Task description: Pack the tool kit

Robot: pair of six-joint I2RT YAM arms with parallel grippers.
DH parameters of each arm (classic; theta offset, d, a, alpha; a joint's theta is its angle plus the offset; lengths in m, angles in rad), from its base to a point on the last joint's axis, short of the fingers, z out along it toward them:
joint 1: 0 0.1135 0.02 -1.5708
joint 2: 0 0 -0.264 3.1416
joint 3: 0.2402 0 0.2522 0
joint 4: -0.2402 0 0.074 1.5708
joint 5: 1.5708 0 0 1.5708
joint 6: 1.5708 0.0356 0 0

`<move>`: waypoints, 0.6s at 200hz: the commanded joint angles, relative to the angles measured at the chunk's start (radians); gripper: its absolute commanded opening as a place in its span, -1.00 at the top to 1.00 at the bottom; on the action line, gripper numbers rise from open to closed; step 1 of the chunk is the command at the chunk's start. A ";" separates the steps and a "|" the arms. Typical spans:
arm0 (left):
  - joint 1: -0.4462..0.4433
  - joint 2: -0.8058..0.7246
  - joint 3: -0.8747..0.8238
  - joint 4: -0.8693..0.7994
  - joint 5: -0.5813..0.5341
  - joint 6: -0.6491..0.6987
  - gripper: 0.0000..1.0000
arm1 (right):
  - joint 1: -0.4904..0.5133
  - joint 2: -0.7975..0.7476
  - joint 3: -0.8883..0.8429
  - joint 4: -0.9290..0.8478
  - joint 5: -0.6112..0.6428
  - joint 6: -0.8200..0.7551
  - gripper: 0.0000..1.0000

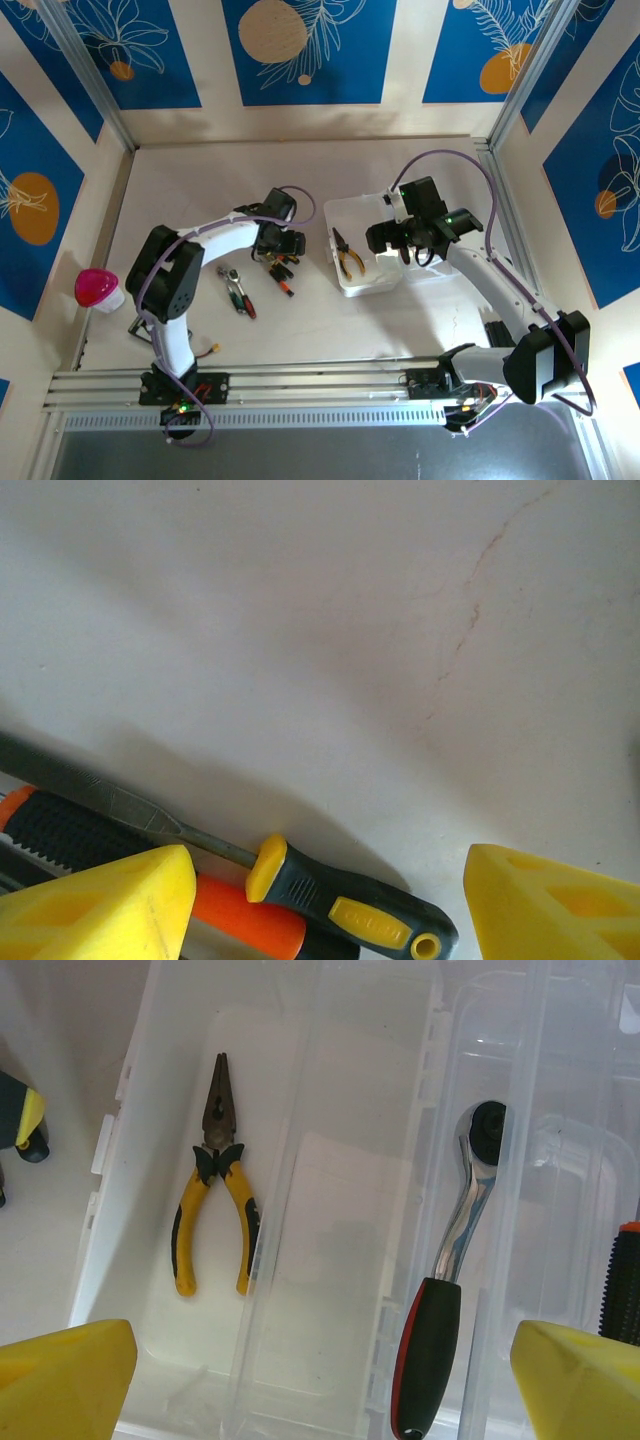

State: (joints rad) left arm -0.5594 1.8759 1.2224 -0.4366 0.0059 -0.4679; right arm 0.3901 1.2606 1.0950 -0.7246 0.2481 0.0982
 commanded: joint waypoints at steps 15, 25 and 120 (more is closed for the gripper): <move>-0.012 0.070 0.023 -0.034 0.019 0.014 -0.44 | -0.009 -0.003 -0.021 0.007 -0.035 0.001 -0.93; -0.011 0.082 0.033 -0.038 0.021 0.017 -0.43 | -0.008 -0.004 -0.020 0.007 -0.037 0.001 -0.93; -0.020 0.114 0.025 -0.111 -0.004 0.051 -0.25 | -0.018 -0.015 -0.030 0.005 -0.043 0.004 -0.93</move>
State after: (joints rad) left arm -0.5636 1.9408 1.2884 -0.4381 0.0025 -0.4355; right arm 0.3771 1.2606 1.0760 -0.7181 0.2340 0.0982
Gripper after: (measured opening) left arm 0.639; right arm 0.964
